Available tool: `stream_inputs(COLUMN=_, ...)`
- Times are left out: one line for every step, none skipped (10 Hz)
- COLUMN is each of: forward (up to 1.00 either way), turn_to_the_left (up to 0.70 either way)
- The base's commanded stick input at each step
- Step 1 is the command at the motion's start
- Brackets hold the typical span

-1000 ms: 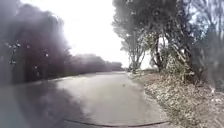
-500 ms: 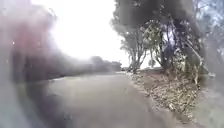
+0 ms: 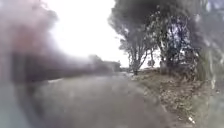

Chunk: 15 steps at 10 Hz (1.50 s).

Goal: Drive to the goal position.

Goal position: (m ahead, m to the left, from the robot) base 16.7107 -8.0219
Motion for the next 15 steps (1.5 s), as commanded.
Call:
stream_inputs(forward=1.0, turn_to_the_left=0.0)
stream_inputs(forward=1.0, turn_to_the_left=0.0)
stream_inputs(forward=1.0, turn_to_the_left=0.0)
stream_inputs(forward=1.0, turn_to_the_left=0.0)
stream_inputs(forward=1.0, turn_to_the_left=0.0)
stream_inputs(forward=1.0, turn_to_the_left=0.0)
stream_inputs(forward=1.0, turn_to_the_left=0.0)
stream_inputs(forward=1.0, turn_to_the_left=0.0)
stream_inputs(forward=1.0, turn_to_the_left=0.0)
stream_inputs(forward=1.0, turn_to_the_left=0.0)
stream_inputs(forward=1.0, turn_to_the_left=0.0)
stream_inputs(forward=1.0, turn_to_the_left=0.0)
stream_inputs(forward=1.0, turn_to_the_left=0.0)
stream_inputs(forward=1.0, turn_to_the_left=0.0)
stream_inputs(forward=1.0, turn_to_the_left=0.0)
